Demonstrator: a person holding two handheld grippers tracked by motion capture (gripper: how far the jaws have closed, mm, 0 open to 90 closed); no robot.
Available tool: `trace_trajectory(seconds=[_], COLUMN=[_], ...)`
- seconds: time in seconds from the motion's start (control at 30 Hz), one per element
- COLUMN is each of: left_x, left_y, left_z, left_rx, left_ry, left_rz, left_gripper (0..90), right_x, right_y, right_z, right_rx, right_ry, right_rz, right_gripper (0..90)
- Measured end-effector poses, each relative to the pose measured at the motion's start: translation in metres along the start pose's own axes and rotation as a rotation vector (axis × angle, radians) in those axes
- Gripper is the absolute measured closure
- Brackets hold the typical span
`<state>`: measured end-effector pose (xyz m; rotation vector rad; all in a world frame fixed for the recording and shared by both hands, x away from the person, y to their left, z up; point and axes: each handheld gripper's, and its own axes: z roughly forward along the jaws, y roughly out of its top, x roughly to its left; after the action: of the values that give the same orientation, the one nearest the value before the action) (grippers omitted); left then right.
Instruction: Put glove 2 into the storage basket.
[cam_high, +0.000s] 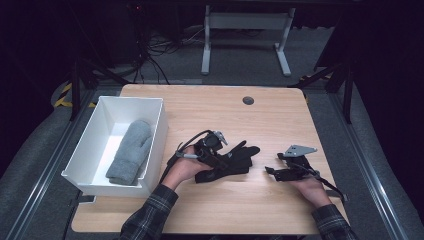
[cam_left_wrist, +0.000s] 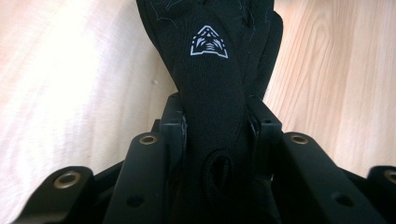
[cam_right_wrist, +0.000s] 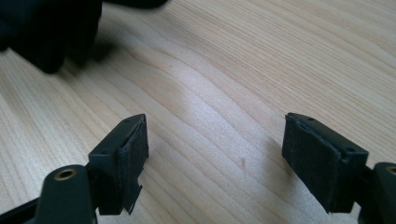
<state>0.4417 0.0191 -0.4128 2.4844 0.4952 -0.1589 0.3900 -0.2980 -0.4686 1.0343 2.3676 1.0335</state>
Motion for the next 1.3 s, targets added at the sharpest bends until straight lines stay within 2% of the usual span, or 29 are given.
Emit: trace_trajectory(seconds=[0.03,0.07,0.13,0.17,0.33,0.37,0.4,0.63,0.8,1.0,1.3], left_x=[0.0,-0.004,-0.005,-0.007,-0.012,-0.013,-0.013,-0.015,-0.013,-0.009,-0.003], left_y=[0.0,0.003,0.005,0.007,0.014,0.015,0.016,0.019,0.015,0.005,-0.013], left_z=[0.0,-0.011,-0.017,-0.026,-0.054,-0.059,-0.065,-0.101,-0.124,-0.153,-0.183], left_rx=[0.0,-0.036,-0.048,-0.063,-0.094,-0.105,-0.108,-0.124,-0.145,-0.17,-0.184], left_ry=[0.0,0.019,0.029,0.04,0.074,0.082,0.088,0.13,0.138,0.175,0.233], left_rz=[0.0,-0.028,-0.036,-0.053,-0.066,-0.081,-0.092,-0.106,-0.123,-0.166,-0.208], left_gripper=[66.8,66.7,66.8,66.8,66.7,66.7,66.7,66.8,66.8,66.8,66.9], right_x=[0.0,0.0,0.0,0.0,0.0,0.0,0.0,0.0,0.0,0.0,0.0], right_y=[0.0,0.0,0.0,0.0,0.0,0.0,0.0,0.0,0.0,0.0,0.0], right_z=[0.0,0.0,0.0,0.0,0.0,0.0,0.0,0.0,0.0,0.0,0.0], right_rx=[0.0,0.0,0.0,0.0,0.0,0.0,0.0,-0.001,-0.001,-0.001,-0.001], right_ry=[0.0,0.0,0.0,0.0,0.0,0.0,0.0,0.0,0.0,0.0,0.0], right_rz=[0.0,0.0,0.001,0.0,0.0,0.0,0.0,0.002,0.001,0.002,0.002], right_gripper=[23.3,23.3,23.3,23.3,23.3,23.3,23.3,23.3,23.3,23.3,23.3])
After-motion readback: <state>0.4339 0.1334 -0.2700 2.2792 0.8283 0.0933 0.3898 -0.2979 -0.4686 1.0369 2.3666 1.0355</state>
